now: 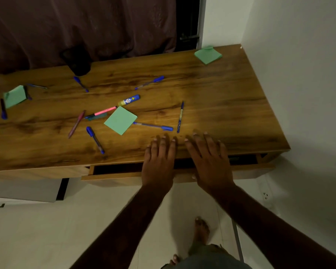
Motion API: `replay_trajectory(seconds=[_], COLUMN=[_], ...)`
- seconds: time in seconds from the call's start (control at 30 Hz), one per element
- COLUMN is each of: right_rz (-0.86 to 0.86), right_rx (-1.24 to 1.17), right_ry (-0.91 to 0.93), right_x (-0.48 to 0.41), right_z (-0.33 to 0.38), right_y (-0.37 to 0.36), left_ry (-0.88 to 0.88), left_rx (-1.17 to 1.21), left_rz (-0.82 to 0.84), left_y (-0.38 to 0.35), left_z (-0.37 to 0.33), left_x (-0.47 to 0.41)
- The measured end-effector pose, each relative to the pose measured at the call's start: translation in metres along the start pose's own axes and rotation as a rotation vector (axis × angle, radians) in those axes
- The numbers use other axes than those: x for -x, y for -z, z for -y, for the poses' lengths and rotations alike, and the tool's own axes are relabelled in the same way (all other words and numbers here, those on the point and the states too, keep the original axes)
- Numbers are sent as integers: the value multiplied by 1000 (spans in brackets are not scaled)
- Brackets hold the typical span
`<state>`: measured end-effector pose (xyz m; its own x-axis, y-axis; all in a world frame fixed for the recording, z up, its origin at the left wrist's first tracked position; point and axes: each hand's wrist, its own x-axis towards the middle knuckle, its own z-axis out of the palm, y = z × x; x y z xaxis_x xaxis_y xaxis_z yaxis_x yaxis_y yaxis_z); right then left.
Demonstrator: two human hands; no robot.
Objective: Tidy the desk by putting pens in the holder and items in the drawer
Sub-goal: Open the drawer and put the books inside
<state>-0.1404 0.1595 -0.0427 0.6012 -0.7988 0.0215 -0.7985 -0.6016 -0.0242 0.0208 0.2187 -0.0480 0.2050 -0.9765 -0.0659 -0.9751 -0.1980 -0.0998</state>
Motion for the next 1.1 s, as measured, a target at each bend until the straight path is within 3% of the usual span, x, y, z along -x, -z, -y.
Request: replay_trajectory(seconds=[0.2,1.1], right_rz=[70,73], right_rx=[-16,-7], right_ry=[12,59], right_x=[-23,-45], right_z=[-13,-8], right_y=[-14,-8], left_ry=[31,-28], left_rx=[-8,-77], left_rz=[48,25], left_y=[-5,-6], left_z=[6,7], left_x=[-17,-34])
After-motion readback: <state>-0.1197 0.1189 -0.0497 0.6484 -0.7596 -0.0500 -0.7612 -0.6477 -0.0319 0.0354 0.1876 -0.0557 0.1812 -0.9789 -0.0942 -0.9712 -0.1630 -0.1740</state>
